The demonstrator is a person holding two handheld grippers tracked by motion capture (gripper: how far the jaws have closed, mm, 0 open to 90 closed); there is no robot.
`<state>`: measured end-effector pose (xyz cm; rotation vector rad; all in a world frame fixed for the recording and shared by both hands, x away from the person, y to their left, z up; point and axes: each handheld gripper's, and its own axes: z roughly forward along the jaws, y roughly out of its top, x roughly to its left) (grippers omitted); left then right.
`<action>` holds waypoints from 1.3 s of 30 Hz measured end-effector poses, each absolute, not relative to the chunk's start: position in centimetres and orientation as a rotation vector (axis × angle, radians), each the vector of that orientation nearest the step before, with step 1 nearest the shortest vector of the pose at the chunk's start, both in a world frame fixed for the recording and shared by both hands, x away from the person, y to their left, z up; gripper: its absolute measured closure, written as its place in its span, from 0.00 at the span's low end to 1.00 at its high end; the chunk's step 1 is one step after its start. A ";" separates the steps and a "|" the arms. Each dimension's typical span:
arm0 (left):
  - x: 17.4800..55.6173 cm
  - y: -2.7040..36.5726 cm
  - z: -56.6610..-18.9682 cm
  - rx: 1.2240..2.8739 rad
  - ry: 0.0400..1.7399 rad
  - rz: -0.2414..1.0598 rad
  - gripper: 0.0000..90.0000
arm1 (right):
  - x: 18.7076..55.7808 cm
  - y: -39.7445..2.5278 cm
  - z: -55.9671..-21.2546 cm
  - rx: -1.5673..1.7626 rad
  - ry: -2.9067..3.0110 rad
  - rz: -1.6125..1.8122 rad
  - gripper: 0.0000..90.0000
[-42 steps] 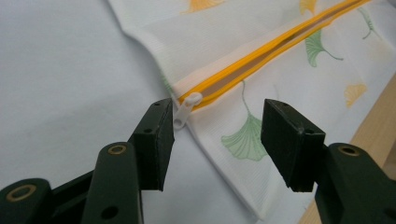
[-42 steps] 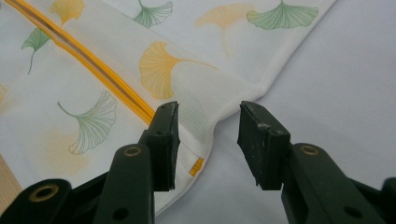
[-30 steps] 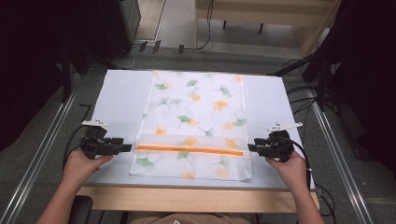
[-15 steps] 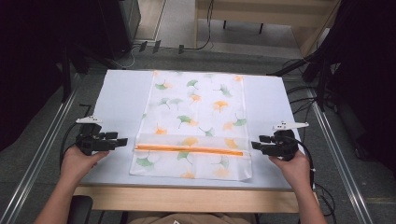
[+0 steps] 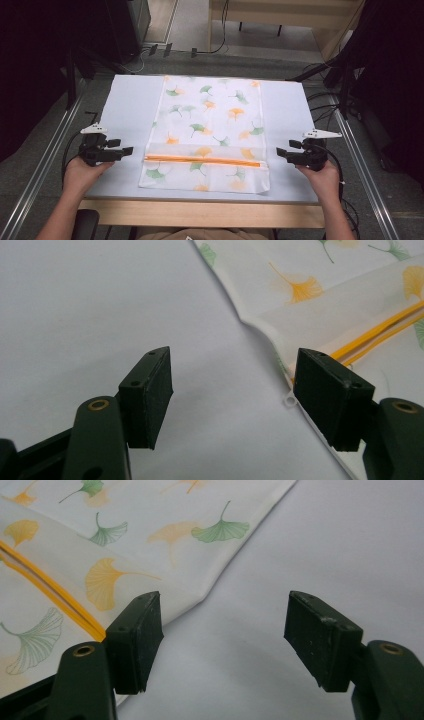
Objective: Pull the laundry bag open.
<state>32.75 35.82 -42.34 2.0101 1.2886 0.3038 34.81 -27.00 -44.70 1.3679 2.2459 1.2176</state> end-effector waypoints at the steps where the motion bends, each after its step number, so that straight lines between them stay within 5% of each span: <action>1: 32.8 35.9 -42.4 2.007 1.293 0.306 0.35 | 34.8 -27.2 -44.7 1.372 2.239 1.214 0.35; 39: 33.1 35.8 -43.1 2.029 1.350 0.328 0.32 | 35.2 -27.5 -45.4 1.395 2.245 1.162 0.35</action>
